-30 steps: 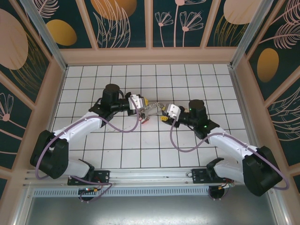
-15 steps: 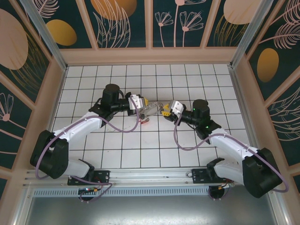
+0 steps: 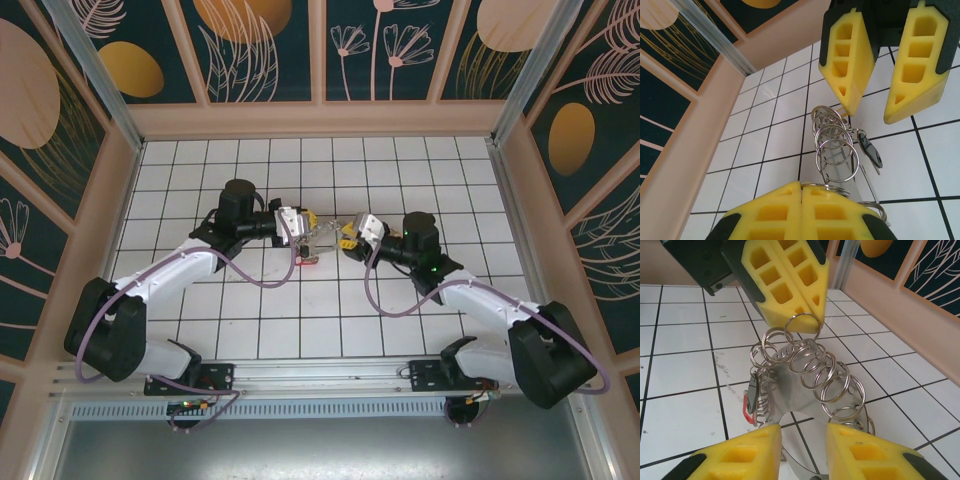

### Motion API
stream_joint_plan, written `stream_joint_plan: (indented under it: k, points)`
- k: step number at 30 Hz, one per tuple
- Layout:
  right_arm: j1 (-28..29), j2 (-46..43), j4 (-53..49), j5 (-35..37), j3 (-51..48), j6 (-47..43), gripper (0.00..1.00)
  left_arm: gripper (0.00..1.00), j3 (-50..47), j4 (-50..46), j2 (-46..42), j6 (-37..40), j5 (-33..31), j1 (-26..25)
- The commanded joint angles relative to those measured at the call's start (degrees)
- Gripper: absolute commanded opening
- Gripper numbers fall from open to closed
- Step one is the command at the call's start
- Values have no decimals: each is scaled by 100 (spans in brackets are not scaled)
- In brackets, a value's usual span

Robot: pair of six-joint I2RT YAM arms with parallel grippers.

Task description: Put the keys on the keyring

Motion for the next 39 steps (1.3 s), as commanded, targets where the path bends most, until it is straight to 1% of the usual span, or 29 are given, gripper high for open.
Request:
stream_joint_plan:
  k: [1,5,9,13,15,18,26,35,39]
  points:
    - [6,85,98,14,189,-40,30,0,84,14,-123,318,297,-23]
    - [-46,129,144,-34,189,25,32,0,-21,86,-171,585,406,-24]
    - [-138,169,138,-139,218,53,32,0,-91,200,-232,680,446,-25]
    - [-257,243,-71,-534,349,-34,32,0,-78,131,-222,787,467,-24]
    - [-257,325,-407,-777,563,-183,30,0,-65,66,-209,873,492,-20]
    - [-265,423,-647,-985,739,-264,26,0,-56,34,-194,931,511,-24]
    - [-352,525,-805,-1179,864,-334,21,0,-57,-77,-208,1081,489,-20]
    - [-450,534,-964,-1288,940,-370,21,0,-28,-186,-175,1196,469,-23]
    - [-450,559,-1057,-1306,986,-434,15,0,-21,-211,-159,1213,477,-25]
